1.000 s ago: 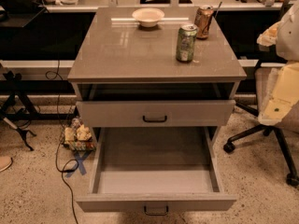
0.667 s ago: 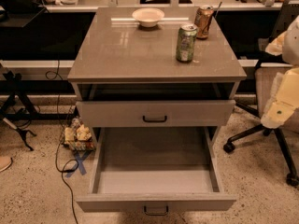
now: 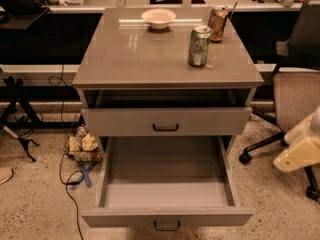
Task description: Close middle drawer
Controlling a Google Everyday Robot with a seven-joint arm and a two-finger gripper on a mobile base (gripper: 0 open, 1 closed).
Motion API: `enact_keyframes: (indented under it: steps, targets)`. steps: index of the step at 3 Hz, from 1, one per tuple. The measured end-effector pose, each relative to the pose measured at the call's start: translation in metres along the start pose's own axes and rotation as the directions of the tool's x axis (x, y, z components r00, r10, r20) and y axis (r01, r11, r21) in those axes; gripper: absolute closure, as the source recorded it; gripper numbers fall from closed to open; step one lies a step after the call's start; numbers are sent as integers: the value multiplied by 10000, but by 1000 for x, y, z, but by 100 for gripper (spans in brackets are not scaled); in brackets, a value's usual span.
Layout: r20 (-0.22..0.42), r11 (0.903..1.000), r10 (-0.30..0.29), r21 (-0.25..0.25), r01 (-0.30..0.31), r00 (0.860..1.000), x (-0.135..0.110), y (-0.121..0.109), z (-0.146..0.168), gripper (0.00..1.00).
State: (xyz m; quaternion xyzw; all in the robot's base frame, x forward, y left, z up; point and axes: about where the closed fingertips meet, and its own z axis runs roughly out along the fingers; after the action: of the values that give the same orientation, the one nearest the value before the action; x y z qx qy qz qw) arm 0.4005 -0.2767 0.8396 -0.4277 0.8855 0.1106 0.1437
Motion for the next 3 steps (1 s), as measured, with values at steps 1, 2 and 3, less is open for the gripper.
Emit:
enact_keyframes:
  steps: [1, 2, 3]
  targets:
    - [650, 9917, 1163, -621, -1123, 9911, 43, 23, 68, 73]
    - [569, 9926, 1091, -597, -1057, 9924, 42, 24, 67, 96]
    - [569, 9927, 1087, -590, -1054, 9924, 42, 24, 67, 100]
